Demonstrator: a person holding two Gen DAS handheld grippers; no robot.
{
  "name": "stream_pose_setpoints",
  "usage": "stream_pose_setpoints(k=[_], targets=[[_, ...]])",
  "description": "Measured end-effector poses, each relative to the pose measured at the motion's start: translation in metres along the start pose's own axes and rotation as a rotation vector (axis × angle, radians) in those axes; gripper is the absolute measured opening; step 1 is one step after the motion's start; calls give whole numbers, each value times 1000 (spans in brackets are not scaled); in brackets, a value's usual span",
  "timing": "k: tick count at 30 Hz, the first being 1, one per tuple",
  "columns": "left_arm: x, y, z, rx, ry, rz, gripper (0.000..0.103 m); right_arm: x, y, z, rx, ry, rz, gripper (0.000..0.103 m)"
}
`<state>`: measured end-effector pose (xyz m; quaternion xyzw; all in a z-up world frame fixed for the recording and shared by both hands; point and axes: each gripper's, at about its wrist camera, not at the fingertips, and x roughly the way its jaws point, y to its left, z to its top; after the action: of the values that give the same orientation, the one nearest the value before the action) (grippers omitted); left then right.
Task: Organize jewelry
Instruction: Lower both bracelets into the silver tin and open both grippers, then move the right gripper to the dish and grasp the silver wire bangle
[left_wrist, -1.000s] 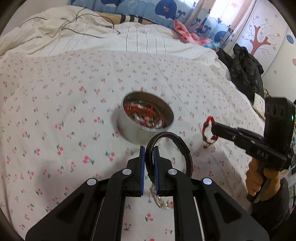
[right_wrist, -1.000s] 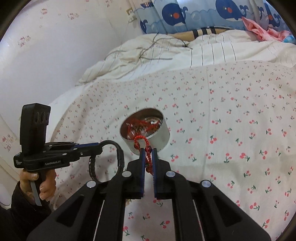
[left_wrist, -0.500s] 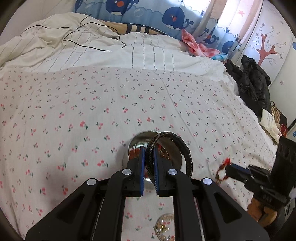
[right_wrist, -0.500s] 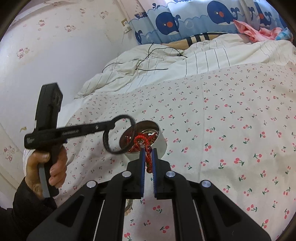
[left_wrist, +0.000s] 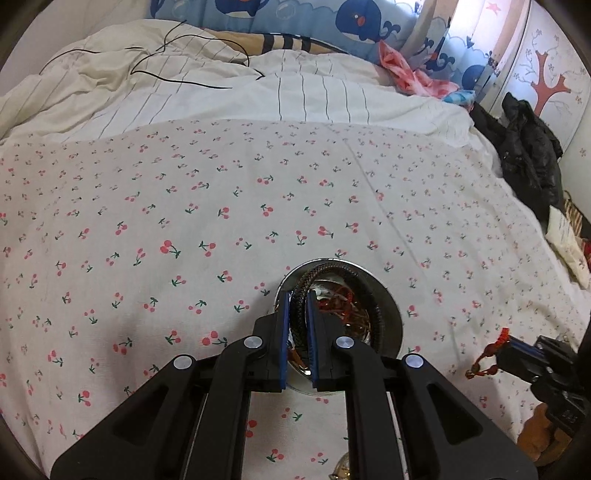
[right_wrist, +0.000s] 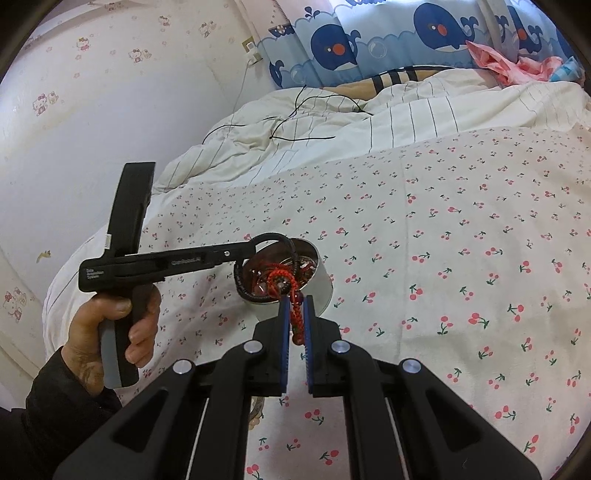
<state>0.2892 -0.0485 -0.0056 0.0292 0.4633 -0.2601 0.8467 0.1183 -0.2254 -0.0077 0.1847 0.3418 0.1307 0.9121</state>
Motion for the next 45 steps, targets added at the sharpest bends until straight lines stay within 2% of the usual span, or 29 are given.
stream_pose_setpoints(k=[7,12,16,18,20,21,23,25,27,32,34,37,42,45], targets=[[0,-1,-1,3,12,2,14,-3,0,3,6,-18,10,8],[-33,15,-8,-71,-56,8,48,-2,7,14,29,-40,67,8],[-51,28,-31,-113,-75,66,53,10,12,26,77,-41,143,8],[-55,36,-46,-139,-98,134,67,19,12,31,108,-37,173,8],[-54,43,-52,-167,-114,193,73,34,8,36,179,-34,226,8],[-52,45,-51,-170,-109,209,73,38,7,38,203,-35,241,8],[-52,48,-47,-176,-102,201,73,52,4,43,261,-43,277,8],[-59,50,-45,-188,-124,186,78,61,2,46,292,-44,287,8],[-65,49,-44,-179,-146,193,86,74,2,47,294,-29,254,9],[-67,41,-40,-148,-149,198,86,107,14,45,165,78,57,9],[-69,41,-40,-144,-149,199,86,114,17,41,118,112,16,10],[-71,43,-41,-153,-145,202,87,112,24,37,46,115,-53,43],[-69,45,-42,-156,-128,211,87,74,30,35,-38,49,-138,43],[-64,43,-44,-141,-107,224,87,46,35,20,-129,33,-224,46]])
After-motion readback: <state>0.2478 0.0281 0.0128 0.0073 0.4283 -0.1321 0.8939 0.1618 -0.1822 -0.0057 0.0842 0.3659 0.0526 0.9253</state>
